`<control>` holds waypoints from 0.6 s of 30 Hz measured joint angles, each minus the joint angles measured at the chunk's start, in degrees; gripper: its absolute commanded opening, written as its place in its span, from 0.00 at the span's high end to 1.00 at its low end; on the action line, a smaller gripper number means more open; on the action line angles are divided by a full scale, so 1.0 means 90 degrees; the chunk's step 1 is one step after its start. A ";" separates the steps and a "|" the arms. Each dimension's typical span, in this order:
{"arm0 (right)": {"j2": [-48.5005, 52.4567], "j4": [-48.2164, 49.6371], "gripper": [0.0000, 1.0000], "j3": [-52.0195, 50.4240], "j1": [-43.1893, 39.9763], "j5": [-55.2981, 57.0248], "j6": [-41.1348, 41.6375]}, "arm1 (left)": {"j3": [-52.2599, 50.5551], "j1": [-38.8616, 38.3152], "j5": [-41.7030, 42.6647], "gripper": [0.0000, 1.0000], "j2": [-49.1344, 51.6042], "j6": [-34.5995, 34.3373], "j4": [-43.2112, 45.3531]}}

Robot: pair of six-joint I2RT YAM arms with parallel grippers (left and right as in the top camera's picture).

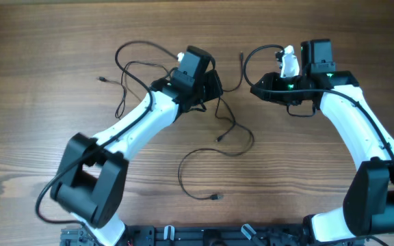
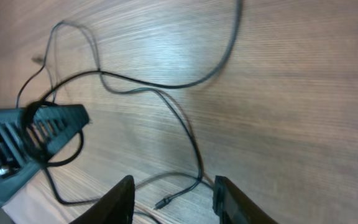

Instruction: Untangle cables

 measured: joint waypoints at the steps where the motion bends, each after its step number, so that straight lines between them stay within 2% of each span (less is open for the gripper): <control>1: 0.0000 0.0044 0.61 0.0000 0.0000 -0.0457 -0.0398 | 0.0000 -0.0002 0.0119 0.96 -0.0129 0.0515 -0.0012; 4: 0.0000 0.0051 0.60 0.0000 0.0007 -0.1661 -0.1481 | 0.0000 -0.0019 0.0316 0.96 -0.0240 0.1304 0.0015; 8: 0.0000 0.0066 0.70 0.0000 0.0005 -0.2458 -0.2582 | 0.0000 -0.0012 0.0459 0.96 -0.0240 0.1387 0.0019; 10: 0.0000 0.0066 0.64 0.0000 0.0005 -0.2960 -0.3194 | 0.0000 0.0083 0.0515 0.96 -0.0240 0.0782 0.0015; 14: 0.0000 0.0102 0.64 0.0000 0.0007 -0.3337 -0.4012 | 0.0000 0.0549 0.1042 0.96 -0.0240 -0.0481 0.0002; 18: 0.0000 0.0520 0.77 0.0000 0.0175 -0.3446 -0.4410 | 0.0000 0.0918 0.2210 0.96 -0.0240 -0.1105 -0.0015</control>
